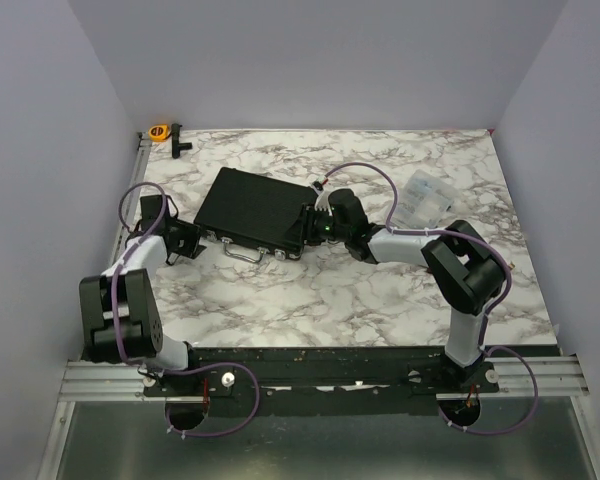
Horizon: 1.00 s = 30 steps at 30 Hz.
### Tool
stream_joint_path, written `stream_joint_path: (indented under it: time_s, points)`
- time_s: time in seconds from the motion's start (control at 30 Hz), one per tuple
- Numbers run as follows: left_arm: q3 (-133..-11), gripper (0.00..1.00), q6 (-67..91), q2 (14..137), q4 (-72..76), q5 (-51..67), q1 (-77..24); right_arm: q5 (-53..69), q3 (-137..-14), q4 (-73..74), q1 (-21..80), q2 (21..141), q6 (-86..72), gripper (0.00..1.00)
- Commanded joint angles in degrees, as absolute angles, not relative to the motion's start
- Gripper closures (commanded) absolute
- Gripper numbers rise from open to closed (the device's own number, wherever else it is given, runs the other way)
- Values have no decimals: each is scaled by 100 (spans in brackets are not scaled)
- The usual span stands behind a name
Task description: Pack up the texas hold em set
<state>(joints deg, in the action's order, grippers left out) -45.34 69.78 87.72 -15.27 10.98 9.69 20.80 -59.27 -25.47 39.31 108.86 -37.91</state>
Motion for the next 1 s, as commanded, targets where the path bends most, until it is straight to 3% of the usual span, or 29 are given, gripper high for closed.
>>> stream_joint_path:
  time_s: [0.0, 0.23, 0.47, 0.77, 0.97]
  points:
    - [-4457, 53, 5546, 7603, -1228, 1783, 955, 1695, -5770, -1815, 3920, 10856, -3515, 63]
    - [-4623, 35, 4083, 6288, -911, 2879, 415, 874, -5554, -1511, 3922, 10080, -3389, 54]
    - [-5328, 32, 3025, 5452, -1309, 3197, -664, -660, -5405, -297, 3920, 8477, -3393, 44]
    - [-5336, 28, 2866, 4496, -957, 3395, -782, -2807, -5525, 2218, 3921, 5846, -3129, 23]
    - [-5197, 26, 3206, 4070, -646, 3285, -782, -3131, -5946, 3033, 3916, 4985, -2752, 6]
